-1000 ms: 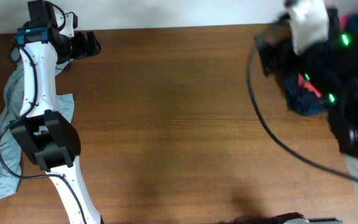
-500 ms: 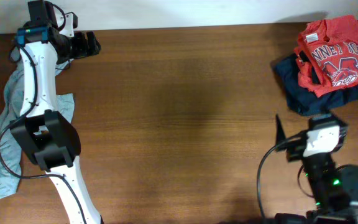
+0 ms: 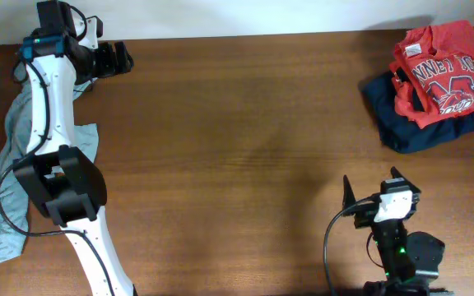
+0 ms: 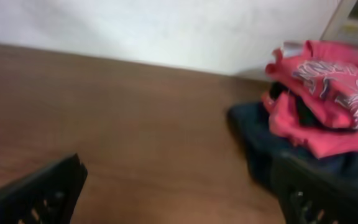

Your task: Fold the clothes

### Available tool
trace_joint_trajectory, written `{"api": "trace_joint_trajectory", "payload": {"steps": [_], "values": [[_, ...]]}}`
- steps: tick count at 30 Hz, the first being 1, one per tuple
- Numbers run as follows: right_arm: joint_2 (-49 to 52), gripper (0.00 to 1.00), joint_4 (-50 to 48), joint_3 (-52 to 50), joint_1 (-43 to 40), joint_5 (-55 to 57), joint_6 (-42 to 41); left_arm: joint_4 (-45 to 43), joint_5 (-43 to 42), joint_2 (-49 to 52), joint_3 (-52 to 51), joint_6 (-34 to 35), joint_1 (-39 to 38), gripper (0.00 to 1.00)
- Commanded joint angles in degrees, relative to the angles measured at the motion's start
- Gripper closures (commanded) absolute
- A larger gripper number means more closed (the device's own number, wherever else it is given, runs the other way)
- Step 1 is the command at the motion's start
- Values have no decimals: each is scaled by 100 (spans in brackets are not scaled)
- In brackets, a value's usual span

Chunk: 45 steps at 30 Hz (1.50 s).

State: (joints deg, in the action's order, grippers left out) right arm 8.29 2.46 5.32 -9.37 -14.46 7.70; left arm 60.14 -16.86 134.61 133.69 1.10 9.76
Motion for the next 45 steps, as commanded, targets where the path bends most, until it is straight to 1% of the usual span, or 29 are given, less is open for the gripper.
{"api": "trace_joint_trajectory", "payload": {"steps": [1, 4, 6, 11, 39, 43, 45], "values": [[-225, 2, -142, -308, -44, 166, -94, -11, 22, 31, 61, -114, 13, 1], [-376, 2, -94, -503, -46, 160, -94, -11, 22, 31, 61, -114, 13, 1], [-466, 2, 74, -501, -46, 160, -94, -11, 22, 31, 61, -114, 13, 1], [-828, 2, 72, -501, -46, 111, -96, -11, 22, 31, 61, -114, 13, 1], [-809, 1, 72, -501, -42, 116, -94, -2, 24, 31, 61, -114, 13, 1], [-809, 2, 72, -501, -42, 116, -94, 424, -39, 31, 61, -111, 20, 1], [-809, 2, 72, -501, -42, 116, -94, 361, -31, -2, 61, -175, -9, 1]]}}
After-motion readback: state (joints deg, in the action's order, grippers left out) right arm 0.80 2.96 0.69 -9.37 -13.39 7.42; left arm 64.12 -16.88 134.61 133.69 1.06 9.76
